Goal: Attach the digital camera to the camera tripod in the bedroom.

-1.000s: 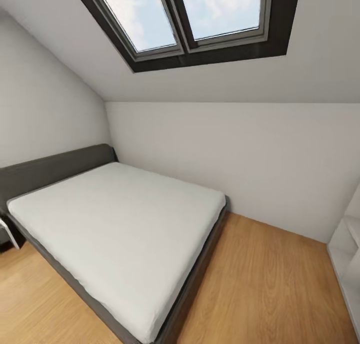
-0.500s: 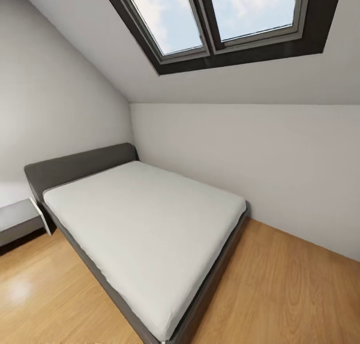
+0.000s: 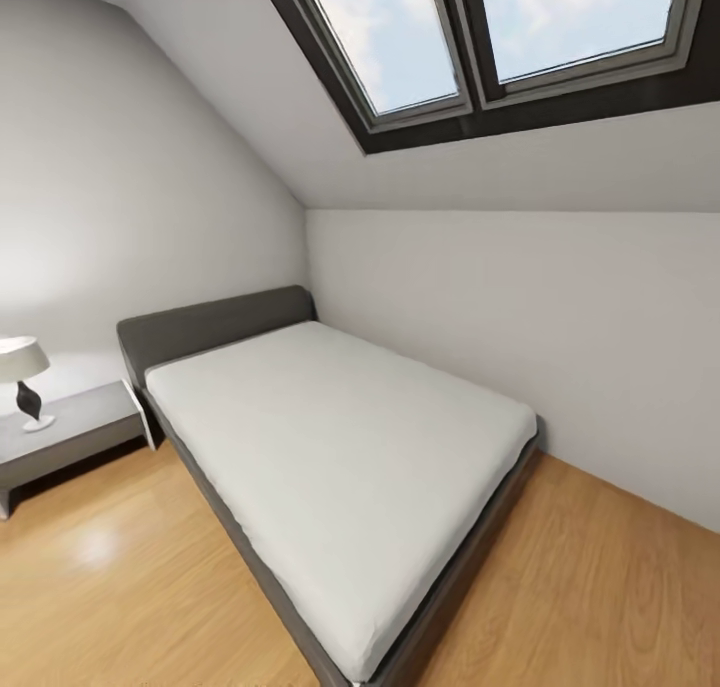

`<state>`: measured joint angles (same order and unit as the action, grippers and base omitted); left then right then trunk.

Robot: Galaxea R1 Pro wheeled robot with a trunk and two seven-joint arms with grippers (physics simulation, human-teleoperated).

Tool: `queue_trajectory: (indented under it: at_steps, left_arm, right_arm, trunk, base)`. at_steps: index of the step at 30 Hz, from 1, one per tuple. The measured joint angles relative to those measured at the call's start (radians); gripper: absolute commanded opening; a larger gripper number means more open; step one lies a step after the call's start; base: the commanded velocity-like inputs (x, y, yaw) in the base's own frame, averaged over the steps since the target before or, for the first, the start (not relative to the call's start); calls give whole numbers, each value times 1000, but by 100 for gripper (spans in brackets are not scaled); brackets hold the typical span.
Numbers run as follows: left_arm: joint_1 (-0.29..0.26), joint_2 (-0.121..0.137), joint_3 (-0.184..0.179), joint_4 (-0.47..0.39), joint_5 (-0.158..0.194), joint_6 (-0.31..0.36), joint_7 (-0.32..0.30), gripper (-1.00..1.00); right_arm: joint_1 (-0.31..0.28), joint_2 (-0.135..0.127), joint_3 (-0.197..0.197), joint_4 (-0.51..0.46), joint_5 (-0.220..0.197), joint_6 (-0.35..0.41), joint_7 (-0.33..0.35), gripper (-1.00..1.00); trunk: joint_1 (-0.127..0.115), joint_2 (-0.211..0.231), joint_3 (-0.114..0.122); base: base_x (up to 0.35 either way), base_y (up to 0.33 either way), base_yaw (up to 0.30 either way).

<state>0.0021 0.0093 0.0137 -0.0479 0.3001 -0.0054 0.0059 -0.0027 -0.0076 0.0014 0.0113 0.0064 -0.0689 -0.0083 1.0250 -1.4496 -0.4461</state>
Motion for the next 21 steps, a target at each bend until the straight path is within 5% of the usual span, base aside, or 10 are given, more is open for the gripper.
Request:
queue_trajectory:
  at_steps: [21]
  left_arm:
    - [0, 0, 0, 0, 0, 0, 0, 100]
  right_arm:
    - [0, 1, -1, 1, -1, 0, 0, 100]
  trunk:
    - [0, 0, 13]
  base:
    - [0, 0, 272]
